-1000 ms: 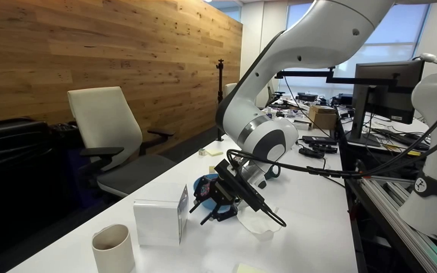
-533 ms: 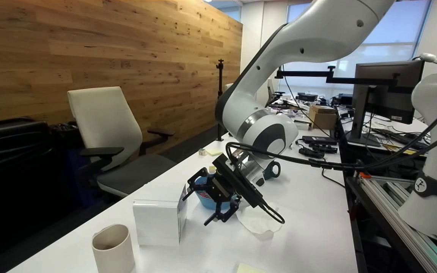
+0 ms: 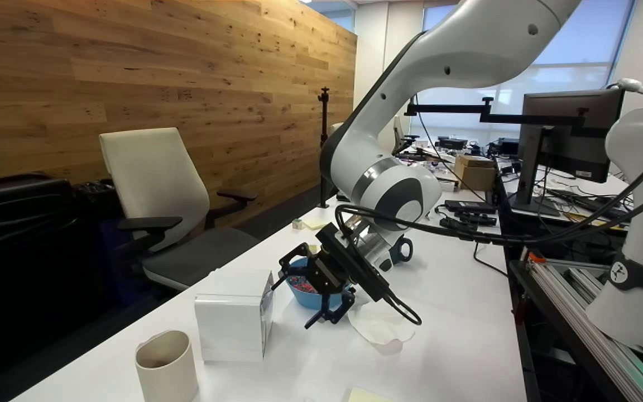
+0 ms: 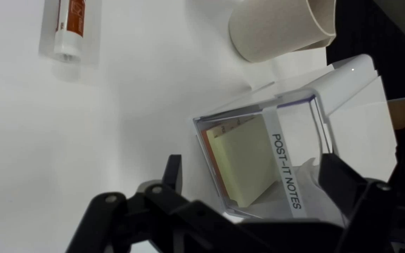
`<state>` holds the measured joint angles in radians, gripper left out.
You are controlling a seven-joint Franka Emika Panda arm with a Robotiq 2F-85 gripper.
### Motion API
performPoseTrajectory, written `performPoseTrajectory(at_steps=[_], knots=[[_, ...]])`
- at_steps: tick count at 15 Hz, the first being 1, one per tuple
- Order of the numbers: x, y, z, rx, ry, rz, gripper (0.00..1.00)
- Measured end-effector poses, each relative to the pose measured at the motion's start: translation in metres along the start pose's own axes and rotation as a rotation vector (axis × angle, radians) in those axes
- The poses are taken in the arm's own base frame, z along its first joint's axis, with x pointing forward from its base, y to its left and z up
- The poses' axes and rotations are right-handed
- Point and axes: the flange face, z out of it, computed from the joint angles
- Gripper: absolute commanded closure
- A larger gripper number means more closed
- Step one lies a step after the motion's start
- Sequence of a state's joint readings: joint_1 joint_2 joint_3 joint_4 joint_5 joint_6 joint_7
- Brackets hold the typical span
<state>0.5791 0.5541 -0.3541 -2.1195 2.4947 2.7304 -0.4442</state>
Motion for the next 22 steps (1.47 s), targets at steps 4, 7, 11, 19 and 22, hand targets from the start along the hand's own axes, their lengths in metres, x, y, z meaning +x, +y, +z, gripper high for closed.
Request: performPoseTrajectory(at_steps=[4,7,11,19,22], knots=[[-0.001,0.0,0.001,0.001,-0.008,0.001,0.0],[-0.003,0.0,0.002,0.004,-0.019,-0.003,0.0],[-0.002,-0.005,0.002,0.014,-0.024,-0.002,0.0],[0.004,-0.012,0.001,0.03,-0.022,0.001,0.0],[0.009,-0.011,0.001,0.03,-0.018,0.01,0.0]])
